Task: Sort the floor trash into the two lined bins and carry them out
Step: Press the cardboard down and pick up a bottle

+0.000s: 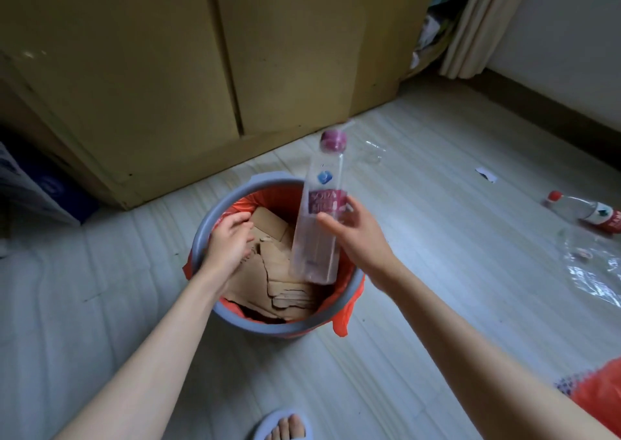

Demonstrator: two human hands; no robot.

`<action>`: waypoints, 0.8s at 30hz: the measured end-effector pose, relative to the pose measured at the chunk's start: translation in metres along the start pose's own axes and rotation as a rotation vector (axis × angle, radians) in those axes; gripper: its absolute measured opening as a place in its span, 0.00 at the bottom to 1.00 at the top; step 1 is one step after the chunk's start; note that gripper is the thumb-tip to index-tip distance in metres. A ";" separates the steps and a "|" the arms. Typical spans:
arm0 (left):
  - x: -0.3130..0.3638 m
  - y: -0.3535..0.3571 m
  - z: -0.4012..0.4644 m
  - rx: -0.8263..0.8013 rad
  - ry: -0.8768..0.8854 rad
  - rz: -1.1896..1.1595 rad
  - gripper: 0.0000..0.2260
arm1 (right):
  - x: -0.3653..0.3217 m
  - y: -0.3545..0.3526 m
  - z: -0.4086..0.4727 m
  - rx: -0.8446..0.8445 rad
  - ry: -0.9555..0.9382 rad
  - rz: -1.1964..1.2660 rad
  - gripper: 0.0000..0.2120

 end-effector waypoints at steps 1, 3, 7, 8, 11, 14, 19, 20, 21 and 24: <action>0.005 -0.003 -0.001 0.023 -0.019 -0.052 0.09 | 0.006 0.006 -0.004 -0.037 -0.025 -0.127 0.21; 0.011 -0.005 -0.003 0.010 0.005 -0.056 0.08 | 0.019 0.016 -0.009 -0.095 -0.039 -0.376 0.26; 0.023 -0.001 -0.013 -0.004 0.093 -0.003 0.08 | 0.014 0.019 -0.005 -0.083 -0.068 -0.473 0.24; 0.028 0.002 -0.016 -0.006 0.109 -0.005 0.09 | 0.008 0.015 -0.003 -0.059 -0.061 -0.450 0.23; 0.049 0.019 -0.031 -0.034 0.196 0.013 0.10 | -0.005 -0.005 0.000 0.018 0.016 -0.319 0.19; 0.073 0.049 -0.050 -0.101 0.303 0.072 0.10 | -0.007 -0.042 -0.006 0.078 0.089 -0.243 0.18; 0.104 0.119 -0.100 -0.321 0.440 0.195 0.10 | 0.005 -0.136 -0.040 0.203 0.182 -0.238 0.19; 0.107 0.132 -0.109 -0.368 0.452 0.230 0.11 | 0.008 -0.155 -0.046 0.225 0.193 -0.250 0.19; 0.109 0.146 -0.121 -0.426 0.463 0.283 0.11 | 0.012 -0.175 -0.053 0.253 0.204 -0.262 0.19; 0.114 0.188 -0.172 -0.747 0.489 0.558 0.14 | 0.022 -0.240 -0.084 0.369 0.231 -0.298 0.18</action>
Point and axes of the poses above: each hand's wrist, its own z-axis towards the middle knuckle, its own y-axis out of the palm, x = y × z, the point moved 3 cm from there along z, towards the middle knuckle, and after that the axes turned 11 degrees about x, right-handed, at the moved point
